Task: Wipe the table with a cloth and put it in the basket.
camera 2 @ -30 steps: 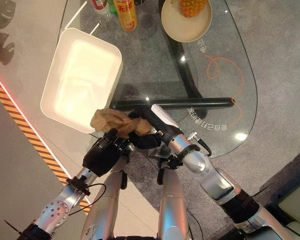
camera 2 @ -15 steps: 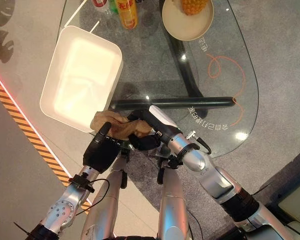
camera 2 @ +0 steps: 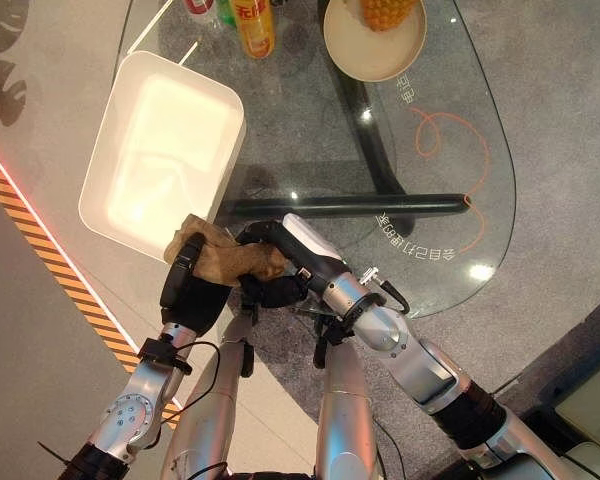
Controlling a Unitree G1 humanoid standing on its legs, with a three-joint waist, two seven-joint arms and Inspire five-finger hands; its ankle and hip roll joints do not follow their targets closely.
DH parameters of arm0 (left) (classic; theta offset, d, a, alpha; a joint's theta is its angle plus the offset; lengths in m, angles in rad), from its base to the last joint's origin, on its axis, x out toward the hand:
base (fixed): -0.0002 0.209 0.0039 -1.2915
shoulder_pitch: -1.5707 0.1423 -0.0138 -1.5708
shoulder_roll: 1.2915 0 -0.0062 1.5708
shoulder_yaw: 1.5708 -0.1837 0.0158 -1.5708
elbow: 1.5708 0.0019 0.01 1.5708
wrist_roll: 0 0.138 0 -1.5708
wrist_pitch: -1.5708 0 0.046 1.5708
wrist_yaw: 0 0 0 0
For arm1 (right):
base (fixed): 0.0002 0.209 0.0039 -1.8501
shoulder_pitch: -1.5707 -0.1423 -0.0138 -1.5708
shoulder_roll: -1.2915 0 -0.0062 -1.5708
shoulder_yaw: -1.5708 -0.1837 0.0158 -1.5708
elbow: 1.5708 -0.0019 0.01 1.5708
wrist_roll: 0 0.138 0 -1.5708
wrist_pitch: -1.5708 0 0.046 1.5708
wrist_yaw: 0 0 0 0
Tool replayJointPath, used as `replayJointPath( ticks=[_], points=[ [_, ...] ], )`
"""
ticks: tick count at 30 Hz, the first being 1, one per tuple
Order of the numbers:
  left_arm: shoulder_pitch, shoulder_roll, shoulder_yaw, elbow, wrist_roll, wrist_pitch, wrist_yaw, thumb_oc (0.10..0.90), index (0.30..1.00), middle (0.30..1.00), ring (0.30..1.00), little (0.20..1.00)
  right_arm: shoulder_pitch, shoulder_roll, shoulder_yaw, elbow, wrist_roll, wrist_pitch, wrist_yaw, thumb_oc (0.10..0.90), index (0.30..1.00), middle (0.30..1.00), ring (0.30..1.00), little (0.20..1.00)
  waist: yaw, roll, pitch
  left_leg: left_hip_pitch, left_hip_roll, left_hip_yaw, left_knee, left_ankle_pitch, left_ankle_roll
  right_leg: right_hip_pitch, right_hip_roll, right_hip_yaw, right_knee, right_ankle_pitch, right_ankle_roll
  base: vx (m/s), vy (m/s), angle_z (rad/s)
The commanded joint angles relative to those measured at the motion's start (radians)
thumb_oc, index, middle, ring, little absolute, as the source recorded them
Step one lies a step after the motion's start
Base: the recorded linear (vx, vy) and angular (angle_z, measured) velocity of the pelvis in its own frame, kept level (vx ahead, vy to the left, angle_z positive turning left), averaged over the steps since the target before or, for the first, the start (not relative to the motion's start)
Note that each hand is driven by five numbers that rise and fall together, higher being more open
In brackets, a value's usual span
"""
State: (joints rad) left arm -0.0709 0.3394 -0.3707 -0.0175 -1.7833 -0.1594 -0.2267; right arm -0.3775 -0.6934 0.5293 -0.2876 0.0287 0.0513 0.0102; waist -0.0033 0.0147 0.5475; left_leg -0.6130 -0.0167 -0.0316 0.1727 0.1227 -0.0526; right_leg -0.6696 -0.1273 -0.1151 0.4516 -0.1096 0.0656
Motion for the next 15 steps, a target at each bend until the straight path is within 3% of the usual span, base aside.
replayJointPath(
  ticks=[1,10,12,15],
  points=[
    [-0.022,-0.013,0.096,-0.208,0.005,-0.009,-0.114,0.1,0.3,0.3,0.3,0.2,0.036,0.001,-0.018,-0.083,-0.014,-0.062,-0.028,0.1,0.3,0.3,0.3,0.2,0.011,-0.036,-0.027,0.004,-0.057,0.103,0.105,-0.127,0.036,0.06,0.063,-0.036,-0.193,0.123,0.021,0.0,0.0,0.0],
    [-0.019,-0.02,0.095,-0.207,0.008,-0.014,-0.118,0.1,0.3,0.3,0.3,0.2,0.048,0.026,-0.034,-0.078,-0.009,-0.046,-0.099,0.1,0.3,0.3,0.3,0.2,0.01,-0.033,-0.027,0.006,-0.059,0.106,0.106,-0.131,0.038,0.059,0.063,-0.032,-0.192,0.123,0.023,0.0,0.0,0.0],
    [-0.02,-0.024,0.097,-0.207,0.009,-0.013,-0.118,0.1,0.3,0.3,0.3,0.2,0.052,0.032,-0.036,-0.075,-0.018,-0.043,-0.11,0.8,0.9,0.9,0.9,0.9,0.01,-0.033,-0.027,0.007,-0.058,0.107,0.104,-0.131,0.038,0.058,0.062,-0.032,-0.191,0.122,0.024,0.0,0.0,0.0],
    [-0.017,-0.023,0.094,-0.213,0.013,-0.017,-0.116,0.1,0.3,0.3,0.3,0.2,0.059,0.032,-0.039,-0.077,-0.027,-0.037,-0.122,0.8,0.9,0.9,0.9,0.9,0.009,-0.033,-0.027,0.006,-0.058,0.109,0.104,-0.133,0.039,0.057,0.062,-0.032,-0.192,0.122,0.024,0.0,0.0,0.0]
  ],
)
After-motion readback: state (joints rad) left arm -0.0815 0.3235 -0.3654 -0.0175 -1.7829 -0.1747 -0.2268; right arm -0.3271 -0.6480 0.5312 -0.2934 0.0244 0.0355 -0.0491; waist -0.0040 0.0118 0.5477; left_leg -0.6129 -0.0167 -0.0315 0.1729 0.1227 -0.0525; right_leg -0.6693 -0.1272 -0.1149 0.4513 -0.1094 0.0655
